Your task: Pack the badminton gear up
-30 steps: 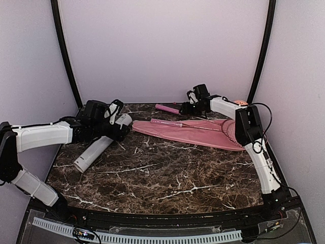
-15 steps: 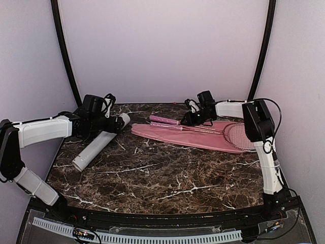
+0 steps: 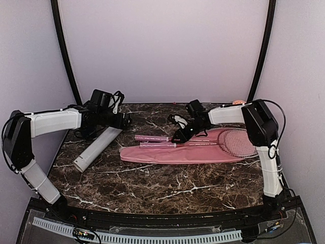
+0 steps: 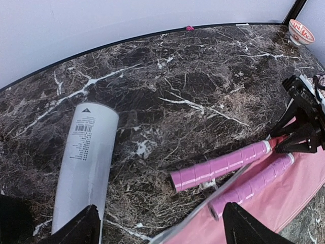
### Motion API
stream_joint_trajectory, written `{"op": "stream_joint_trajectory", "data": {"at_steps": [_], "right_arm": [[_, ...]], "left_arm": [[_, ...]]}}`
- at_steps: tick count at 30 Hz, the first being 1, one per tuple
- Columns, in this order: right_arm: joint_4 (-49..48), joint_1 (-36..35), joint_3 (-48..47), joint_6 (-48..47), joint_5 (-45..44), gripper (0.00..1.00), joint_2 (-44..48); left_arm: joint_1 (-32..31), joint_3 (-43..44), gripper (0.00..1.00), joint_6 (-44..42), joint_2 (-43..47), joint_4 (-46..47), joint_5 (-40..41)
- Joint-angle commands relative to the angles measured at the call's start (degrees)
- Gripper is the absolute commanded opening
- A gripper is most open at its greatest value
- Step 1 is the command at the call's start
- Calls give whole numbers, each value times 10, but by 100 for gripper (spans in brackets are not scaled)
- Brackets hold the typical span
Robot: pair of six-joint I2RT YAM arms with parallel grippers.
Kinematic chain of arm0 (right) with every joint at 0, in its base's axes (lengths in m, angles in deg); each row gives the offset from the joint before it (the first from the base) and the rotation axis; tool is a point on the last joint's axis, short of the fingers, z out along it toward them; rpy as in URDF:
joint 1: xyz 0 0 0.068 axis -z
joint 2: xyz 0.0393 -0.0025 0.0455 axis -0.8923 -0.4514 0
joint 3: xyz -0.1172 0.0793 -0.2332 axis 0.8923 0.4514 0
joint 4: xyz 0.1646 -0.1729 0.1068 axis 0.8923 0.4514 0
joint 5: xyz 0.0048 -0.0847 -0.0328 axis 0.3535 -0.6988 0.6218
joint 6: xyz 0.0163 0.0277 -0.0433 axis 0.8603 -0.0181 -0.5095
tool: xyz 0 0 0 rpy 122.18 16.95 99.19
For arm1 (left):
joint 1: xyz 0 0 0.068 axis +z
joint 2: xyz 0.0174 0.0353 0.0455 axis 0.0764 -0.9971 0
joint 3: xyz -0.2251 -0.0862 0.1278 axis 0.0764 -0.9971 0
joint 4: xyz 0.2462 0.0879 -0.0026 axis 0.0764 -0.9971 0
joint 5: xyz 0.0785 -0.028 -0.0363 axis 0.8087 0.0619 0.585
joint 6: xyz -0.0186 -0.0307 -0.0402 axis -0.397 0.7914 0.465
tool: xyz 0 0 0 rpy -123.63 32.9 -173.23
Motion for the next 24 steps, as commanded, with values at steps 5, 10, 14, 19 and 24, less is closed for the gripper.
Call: {"op": "stream_joint_trajectory", "data": {"at_steps": [5, 10, 14, 19, 24], "right_arm": [[27, -55, 129, -16, -7, 41, 102], [-61, -55, 237, 108, -57, 66, 235], [-89, -55, 322, 208, -102, 69, 333], [-56, -53, 418, 329, -166, 66, 423], [-19, -43, 512, 427, -213, 69, 532]], "left_arm": [[-9, 24, 84, -12, -30, -23, -68], [-27, 46, 82, -28, -70, -33, -80], [-39, 77, 76, -41, -112, -37, -79], [-70, 116, 67, -75, -169, -59, -82], [-83, 130, 63, -85, -200, -61, -84]]}}
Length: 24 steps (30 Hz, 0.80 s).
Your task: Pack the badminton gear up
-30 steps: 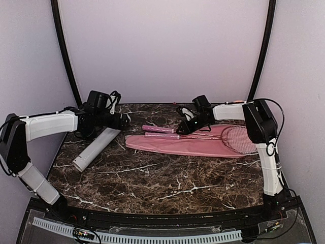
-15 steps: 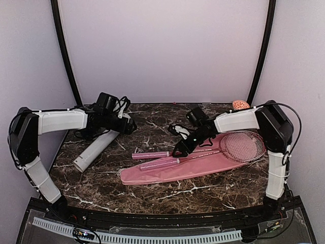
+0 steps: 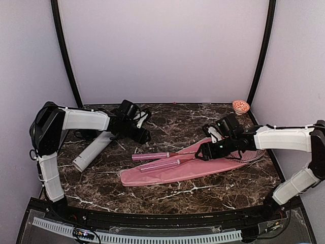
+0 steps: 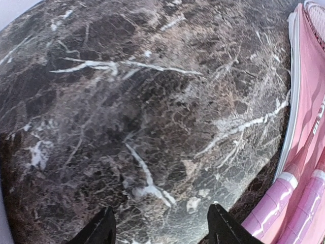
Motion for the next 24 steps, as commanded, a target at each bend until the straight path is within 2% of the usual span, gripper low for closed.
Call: {"op": "stream_joint_trajectory", "data": {"at_steps": [1, 6, 10, 14, 21, 24], "right_arm": [[36, 14, 67, 137, -55, 71, 95], [38, 25, 133, 221, -27, 79, 180], [54, 35, 168, 244, -32, 85, 203], [43, 47, 188, 255, -25, 91, 188], [5, 54, 194, 249, -19, 92, 130], [-7, 67, 177, 229, -22, 92, 101]], "left_arm": [[-25, 21, 62, -26, -15, -23, -9], [-46, 33, 57, -37, -38, -27, -11], [-58, 34, 55, -52, -53, -29, -6], [-69, 34, 54, -64, -63, -34, 0], [-84, 32, 53, -77, -72, -47, 17], [-94, 25, 50, -81, -69, -63, 18]]}}
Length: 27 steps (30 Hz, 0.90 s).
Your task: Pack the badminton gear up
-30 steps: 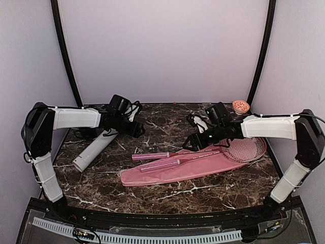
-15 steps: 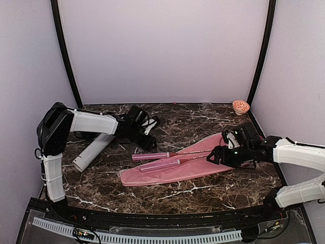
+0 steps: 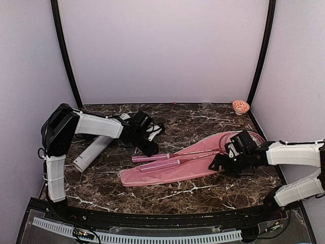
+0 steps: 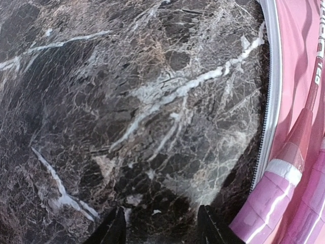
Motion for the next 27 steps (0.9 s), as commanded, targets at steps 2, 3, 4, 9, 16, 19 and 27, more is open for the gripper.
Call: {"op": "stream_joint_trajectory", "data": {"at_steps": [2, 3, 4, 9, 16, 19, 27], "right_arm": [[-37, 24, -24, -34, 2, 92, -51], [-38, 29, -32, -41, 1, 92, -60], [-38, 32, -40, -51, 2, 91, -69], [-38, 44, -84, -99, 2, 91, -108], [-71, 51, -135, -138, 28, 81, -189], [-86, 52, -159, -150, 42, 80, -221], [-108, 52, -256, -164, 74, 75, -308]], "left_arm": [[-24, -13, 48, -17, 8, -42, 4], [-27, -22, 47, -15, 13, -40, 4], [-29, -32, 46, -12, 22, -38, 5], [-47, -104, 44, 18, 70, -12, -1], [-99, -186, 43, 55, 138, 6, 2], [-129, -197, 43, 72, 150, 14, -1], [-161, -222, 43, 117, 158, 38, 18]]}}
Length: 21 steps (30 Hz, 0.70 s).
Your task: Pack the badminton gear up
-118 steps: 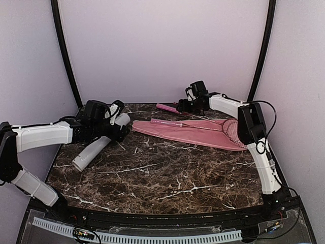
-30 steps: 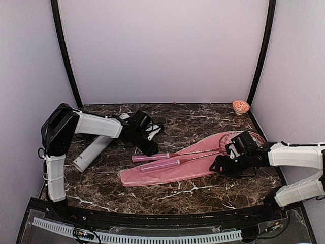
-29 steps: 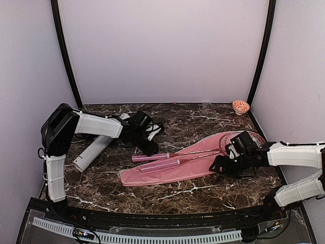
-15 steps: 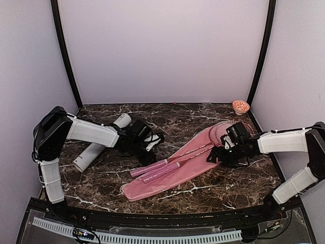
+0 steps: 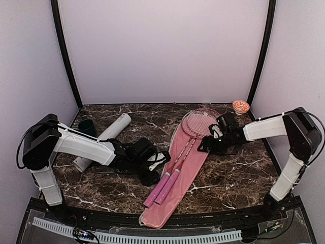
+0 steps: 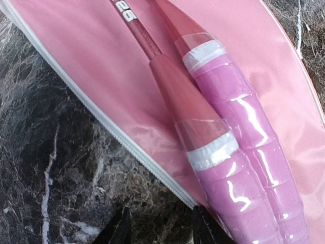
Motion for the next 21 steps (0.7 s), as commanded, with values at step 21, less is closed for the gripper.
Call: {"op": "stream_joint_trajectory", "data": {"at_steps": [21], "right_arm": [[-92, 24, 4, 29, 78, 63, -18]], "left_arm": [[87, 223, 66, 117, -74, 37, -55]]}}
